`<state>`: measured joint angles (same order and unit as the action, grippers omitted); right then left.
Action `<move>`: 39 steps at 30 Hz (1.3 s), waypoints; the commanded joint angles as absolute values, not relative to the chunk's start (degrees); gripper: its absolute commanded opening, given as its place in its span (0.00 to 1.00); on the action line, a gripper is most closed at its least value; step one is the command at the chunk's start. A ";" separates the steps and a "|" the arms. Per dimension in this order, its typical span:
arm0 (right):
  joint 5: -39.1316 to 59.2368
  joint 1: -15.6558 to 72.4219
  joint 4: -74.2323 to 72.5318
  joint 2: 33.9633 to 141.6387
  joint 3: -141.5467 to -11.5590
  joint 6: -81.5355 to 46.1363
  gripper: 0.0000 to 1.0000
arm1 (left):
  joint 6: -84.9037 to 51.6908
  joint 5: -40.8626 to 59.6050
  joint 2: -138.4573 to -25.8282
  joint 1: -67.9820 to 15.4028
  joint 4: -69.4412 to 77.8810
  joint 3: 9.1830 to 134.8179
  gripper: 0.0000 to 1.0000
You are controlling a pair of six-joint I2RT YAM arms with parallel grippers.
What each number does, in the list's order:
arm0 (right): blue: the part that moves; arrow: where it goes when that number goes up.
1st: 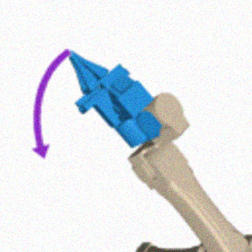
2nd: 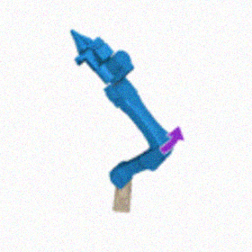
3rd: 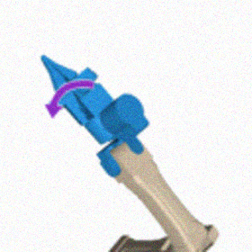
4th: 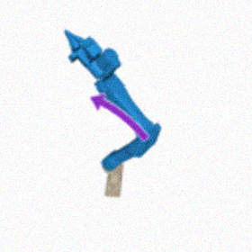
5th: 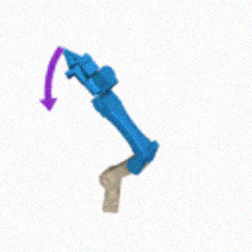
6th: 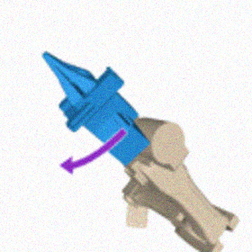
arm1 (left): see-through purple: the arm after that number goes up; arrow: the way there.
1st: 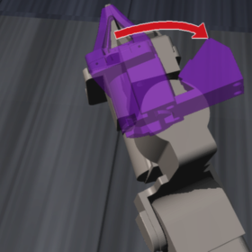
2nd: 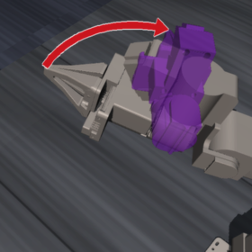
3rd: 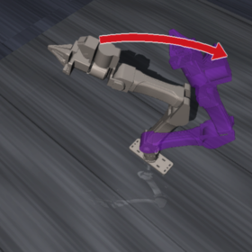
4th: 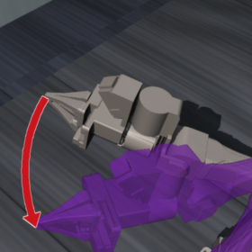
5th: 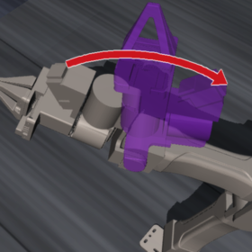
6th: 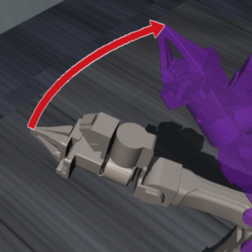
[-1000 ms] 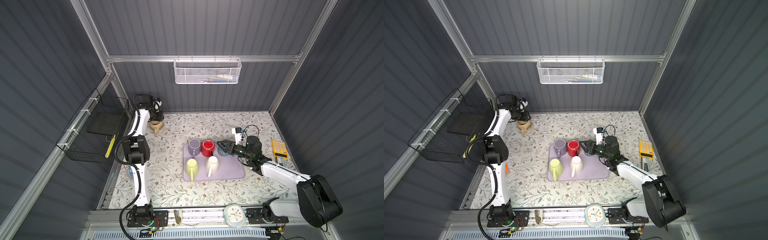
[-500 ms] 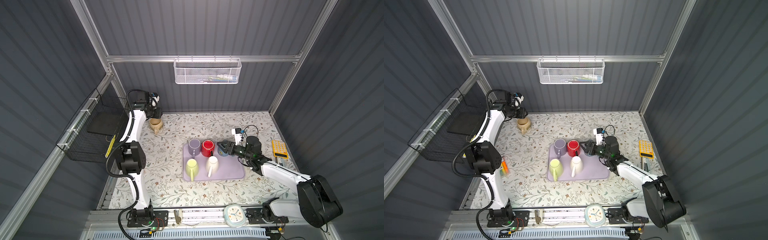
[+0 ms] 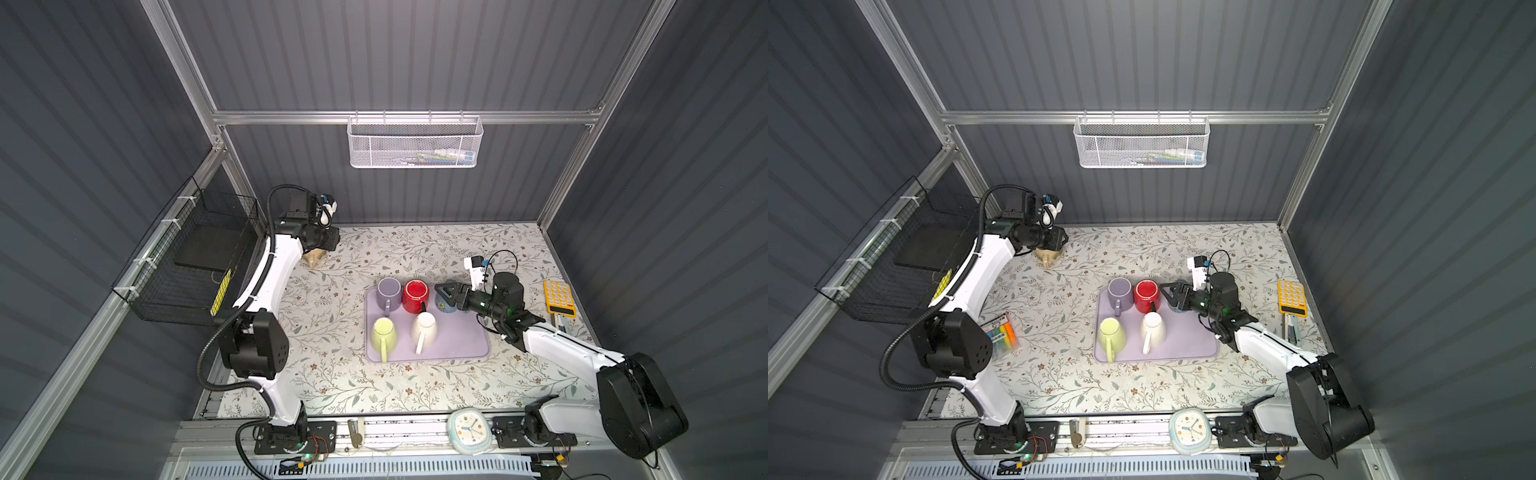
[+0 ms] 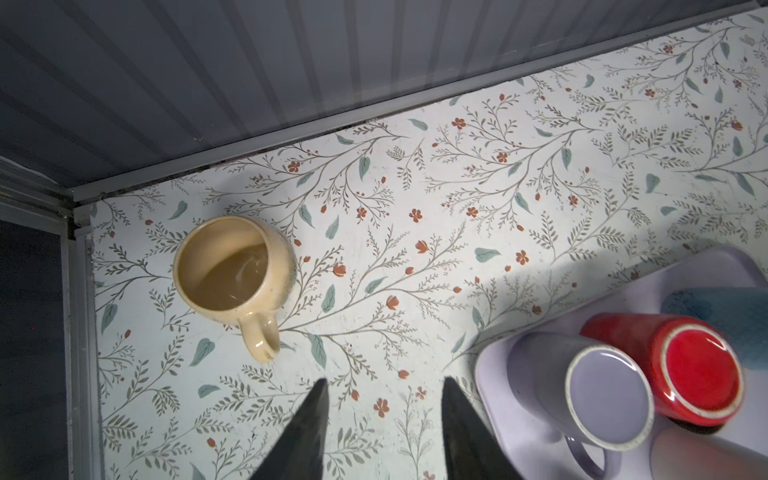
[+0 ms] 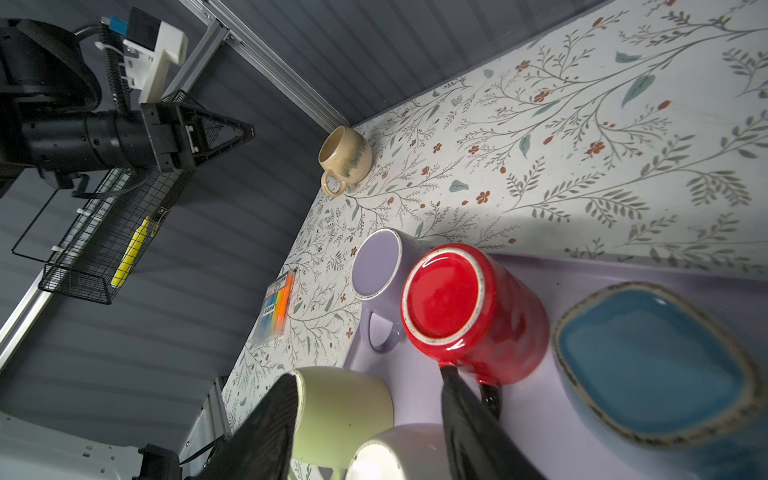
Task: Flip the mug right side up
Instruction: 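Open the left gripper to release the beige mug upright on the table, then move the left gripper back over the light green mug on the tray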
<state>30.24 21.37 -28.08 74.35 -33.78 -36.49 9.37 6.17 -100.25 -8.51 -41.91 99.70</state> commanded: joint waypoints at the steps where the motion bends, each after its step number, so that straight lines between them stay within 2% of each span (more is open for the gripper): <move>1: 29.53 21.44 -27.16 73.29 -35.19 -35.14 0.58 | 8.45 4.45 -95.67 -9.86 -42.53 96.17 0.45; 9: 29.49 21.44 -25.72 74.35 -37.16 -34.50 0.58 | 6.01 4.54 -86.71 -11.98 -43.68 86.36 0.43; 17: 29.01 21.45 -22.32 75.23 -39.74 -33.09 0.58 | -3.98 2.25 -79.29 -16.39 -43.25 77.45 0.42; 20: 28.62 21.43 -19.11 75.04 -41.07 -31.82 0.57 | -6.69 -0.07 -77.26 -18.50 -43.68 75.25 0.42; 24: 26.63 21.76 -13.01 73.41 -42.51 -28.83 0.57 | -9.85 3.35 -74.60 -18.89 -42.41 71.53 0.42; 29: 24.33 21.87 -8.26 70.93 -42.71 -27.26 0.57 | -14.59 1.82 -71.16 -19.63 -42.84 66.25 0.41; 39: 23.21 21.88 -6.68 73.27 -45.13 -26.64 0.57 | -28.36 -4.29 -63.04 -30.76 -42.25 58.70 0.43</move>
<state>24.08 21.69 -7.73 72.38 -43.27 -27.81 -22.46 -1.04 -64.75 -28.56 -42.11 59.70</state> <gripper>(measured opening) 0.574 0.427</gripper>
